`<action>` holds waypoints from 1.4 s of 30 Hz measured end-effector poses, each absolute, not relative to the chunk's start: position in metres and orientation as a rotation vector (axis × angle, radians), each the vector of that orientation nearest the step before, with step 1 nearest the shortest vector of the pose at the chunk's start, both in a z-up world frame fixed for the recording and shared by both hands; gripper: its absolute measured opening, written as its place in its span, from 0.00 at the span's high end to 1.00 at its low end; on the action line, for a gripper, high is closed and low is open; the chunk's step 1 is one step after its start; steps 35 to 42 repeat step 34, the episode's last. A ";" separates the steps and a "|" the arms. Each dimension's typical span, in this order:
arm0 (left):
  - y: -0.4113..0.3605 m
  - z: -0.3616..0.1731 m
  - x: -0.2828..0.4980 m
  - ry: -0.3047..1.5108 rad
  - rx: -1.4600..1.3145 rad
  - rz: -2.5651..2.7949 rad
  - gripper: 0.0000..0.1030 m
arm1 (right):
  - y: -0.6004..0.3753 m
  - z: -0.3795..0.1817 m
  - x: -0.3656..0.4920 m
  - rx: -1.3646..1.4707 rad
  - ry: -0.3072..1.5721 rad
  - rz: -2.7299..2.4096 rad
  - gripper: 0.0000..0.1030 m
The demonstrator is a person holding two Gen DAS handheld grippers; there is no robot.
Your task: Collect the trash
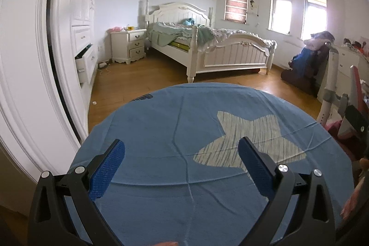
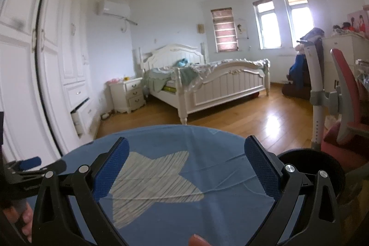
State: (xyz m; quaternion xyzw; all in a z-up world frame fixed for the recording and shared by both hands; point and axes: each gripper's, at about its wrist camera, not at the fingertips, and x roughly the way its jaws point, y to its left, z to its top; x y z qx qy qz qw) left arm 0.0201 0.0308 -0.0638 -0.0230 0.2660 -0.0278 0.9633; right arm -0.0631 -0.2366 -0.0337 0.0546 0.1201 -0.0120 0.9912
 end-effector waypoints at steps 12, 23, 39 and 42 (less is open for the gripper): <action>0.036 -0.064 0.022 0.549 -0.059 -0.091 0.05 | -0.235 -0.028 -0.060 0.120 0.251 -0.022 0.05; 0.040 -0.064 0.022 0.546 -0.081 -0.096 0.05 | -0.235 -0.027 -0.060 0.121 0.252 -0.022 0.05; 0.039 -0.063 0.022 0.540 -0.071 -0.090 0.05 | -0.235 -0.027 -0.060 0.122 0.251 -0.022 0.05; 0.039 -0.063 0.022 0.540 -0.071 -0.090 0.05 | -0.235 -0.027 -0.060 0.122 0.251 -0.022 0.05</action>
